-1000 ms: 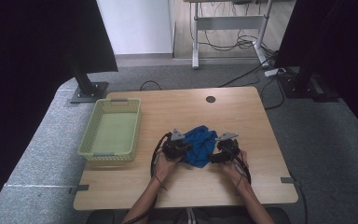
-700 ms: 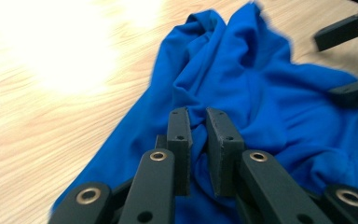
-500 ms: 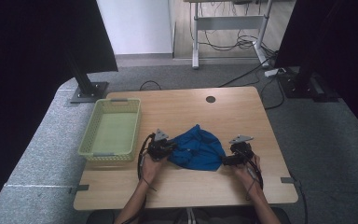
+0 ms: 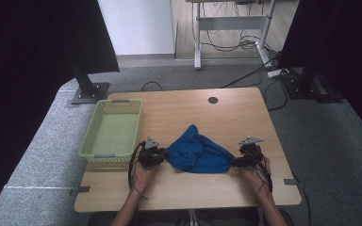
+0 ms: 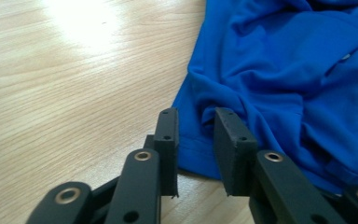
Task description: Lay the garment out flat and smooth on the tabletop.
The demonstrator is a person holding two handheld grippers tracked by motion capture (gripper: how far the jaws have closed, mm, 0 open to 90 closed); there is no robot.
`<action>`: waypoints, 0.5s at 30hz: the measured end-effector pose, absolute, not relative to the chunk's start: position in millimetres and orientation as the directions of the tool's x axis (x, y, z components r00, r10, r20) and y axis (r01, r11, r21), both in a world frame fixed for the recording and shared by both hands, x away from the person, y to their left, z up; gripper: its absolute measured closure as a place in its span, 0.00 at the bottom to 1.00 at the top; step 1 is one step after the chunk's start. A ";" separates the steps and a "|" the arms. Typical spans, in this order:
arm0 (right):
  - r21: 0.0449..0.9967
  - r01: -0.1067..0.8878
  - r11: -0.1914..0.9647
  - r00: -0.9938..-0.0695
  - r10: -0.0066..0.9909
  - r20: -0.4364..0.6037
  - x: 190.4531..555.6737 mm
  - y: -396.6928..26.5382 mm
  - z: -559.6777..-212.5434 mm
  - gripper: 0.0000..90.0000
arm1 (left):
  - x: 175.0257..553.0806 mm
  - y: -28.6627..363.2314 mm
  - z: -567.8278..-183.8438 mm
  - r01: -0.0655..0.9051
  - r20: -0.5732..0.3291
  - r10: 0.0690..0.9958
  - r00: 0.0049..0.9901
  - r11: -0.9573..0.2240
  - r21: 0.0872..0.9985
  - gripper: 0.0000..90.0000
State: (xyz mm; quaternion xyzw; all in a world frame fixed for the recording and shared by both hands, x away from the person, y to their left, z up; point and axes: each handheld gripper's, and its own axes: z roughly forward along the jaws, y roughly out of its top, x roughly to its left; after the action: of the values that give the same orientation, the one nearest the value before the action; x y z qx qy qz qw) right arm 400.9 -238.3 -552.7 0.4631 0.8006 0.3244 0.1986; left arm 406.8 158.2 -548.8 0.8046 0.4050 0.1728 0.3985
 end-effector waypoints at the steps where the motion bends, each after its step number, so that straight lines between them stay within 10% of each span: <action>1: 0.710 0.603 0.364 -0.499 0.866 -0.021 400.7 -236.3 -550.6 0.14 | 406.0 157.7 -546.7 0.506 -0.031 0.792 0.609 -0.359 0.785 0.77; 15: 0.765 0.469 0.441 -0.713 0.701 0.033 411.2 -153.5 -518.1 0.21 | 414.8 144.6 -547.3 0.524 0.021 0.799 0.600 -0.413 0.745 0.63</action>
State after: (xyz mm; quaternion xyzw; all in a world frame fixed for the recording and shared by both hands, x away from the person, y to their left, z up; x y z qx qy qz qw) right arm 411.2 -153.5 -518.1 0.3496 0.8362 0.3964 0.1462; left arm 414.8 144.6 -547.3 0.8185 0.4041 0.1911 0.3610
